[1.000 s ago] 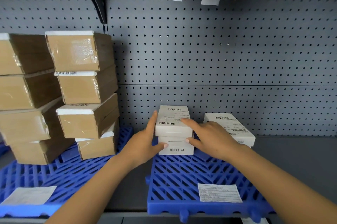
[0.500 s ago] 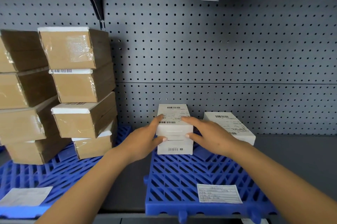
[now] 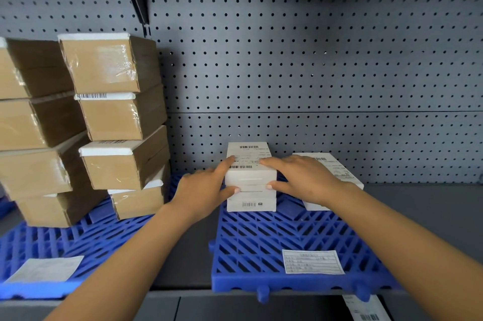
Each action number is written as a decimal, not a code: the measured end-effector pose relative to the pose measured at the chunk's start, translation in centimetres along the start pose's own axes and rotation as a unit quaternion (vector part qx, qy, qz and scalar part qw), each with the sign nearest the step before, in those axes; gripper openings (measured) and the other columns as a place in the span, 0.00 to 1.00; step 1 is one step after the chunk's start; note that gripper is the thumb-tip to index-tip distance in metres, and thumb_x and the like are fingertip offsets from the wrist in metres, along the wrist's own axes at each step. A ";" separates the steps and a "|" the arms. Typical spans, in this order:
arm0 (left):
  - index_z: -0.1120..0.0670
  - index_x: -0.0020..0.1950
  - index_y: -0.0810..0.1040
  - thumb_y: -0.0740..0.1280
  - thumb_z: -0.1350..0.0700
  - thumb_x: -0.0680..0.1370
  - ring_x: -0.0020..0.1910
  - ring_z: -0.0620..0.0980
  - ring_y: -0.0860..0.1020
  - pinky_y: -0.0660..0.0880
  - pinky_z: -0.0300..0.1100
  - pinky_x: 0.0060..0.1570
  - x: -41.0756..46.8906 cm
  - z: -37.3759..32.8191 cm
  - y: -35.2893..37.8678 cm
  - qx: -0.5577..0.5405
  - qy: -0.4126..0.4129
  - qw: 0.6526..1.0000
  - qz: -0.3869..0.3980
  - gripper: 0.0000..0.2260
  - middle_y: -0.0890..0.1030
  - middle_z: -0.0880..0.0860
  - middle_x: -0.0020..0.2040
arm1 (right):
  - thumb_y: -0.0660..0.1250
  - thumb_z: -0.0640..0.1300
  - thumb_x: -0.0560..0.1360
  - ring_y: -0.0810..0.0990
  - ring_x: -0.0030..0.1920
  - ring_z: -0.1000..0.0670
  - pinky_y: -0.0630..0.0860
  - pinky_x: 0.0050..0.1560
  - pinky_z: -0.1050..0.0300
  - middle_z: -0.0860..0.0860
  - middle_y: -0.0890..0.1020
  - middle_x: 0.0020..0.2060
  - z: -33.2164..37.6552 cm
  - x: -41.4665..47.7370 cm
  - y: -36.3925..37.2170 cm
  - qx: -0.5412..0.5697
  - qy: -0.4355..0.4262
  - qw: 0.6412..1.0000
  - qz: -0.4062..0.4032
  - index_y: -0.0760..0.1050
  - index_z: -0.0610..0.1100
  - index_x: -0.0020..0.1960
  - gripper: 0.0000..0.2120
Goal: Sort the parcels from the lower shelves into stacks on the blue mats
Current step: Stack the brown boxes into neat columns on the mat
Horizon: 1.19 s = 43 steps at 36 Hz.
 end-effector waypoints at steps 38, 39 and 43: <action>0.43 0.78 0.40 0.61 0.53 0.80 0.56 0.57 0.74 0.72 0.47 0.55 3.8 -18.0 4.0 -0.112 0.044 0.981 0.155 0.35 0.72 0.60 0.62 | 0.61 0.51 0.79 0.78 0.42 0.48 0.77 0.43 0.51 0.49 0.77 0.44 -11.4 -10.3 4.1 0.111 0.134 0.982 0.075 0.38 0.53 0.77 0.37; 0.43 0.78 0.42 0.61 0.55 0.80 0.55 0.57 0.74 0.72 0.46 0.53 3.9 -17.9 4.1 -0.116 0.037 0.981 0.149 0.34 0.74 0.60 0.59 | 0.60 0.51 0.79 0.78 0.42 0.48 0.77 0.44 0.51 0.48 0.78 0.44 -11.4 -10.3 4.1 0.106 0.133 0.983 0.074 0.38 0.53 0.77 0.37; 0.46 0.78 0.45 0.59 0.56 0.81 0.52 0.56 0.75 0.69 0.44 0.47 3.9 -17.7 3.9 -0.114 0.043 0.985 0.126 0.31 0.75 0.59 0.55 | 0.59 0.51 0.80 0.78 0.43 0.47 0.77 0.44 0.50 0.46 0.79 0.47 -11.5 -10.2 4.1 0.074 0.123 0.987 0.075 0.37 0.51 0.77 0.37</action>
Point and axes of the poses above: each hand's wrist, its own x-axis towards the middle knuckle, its own y-axis out of the palm, z = x × y, the point moved 5 cm from there along x, towards the middle knuckle
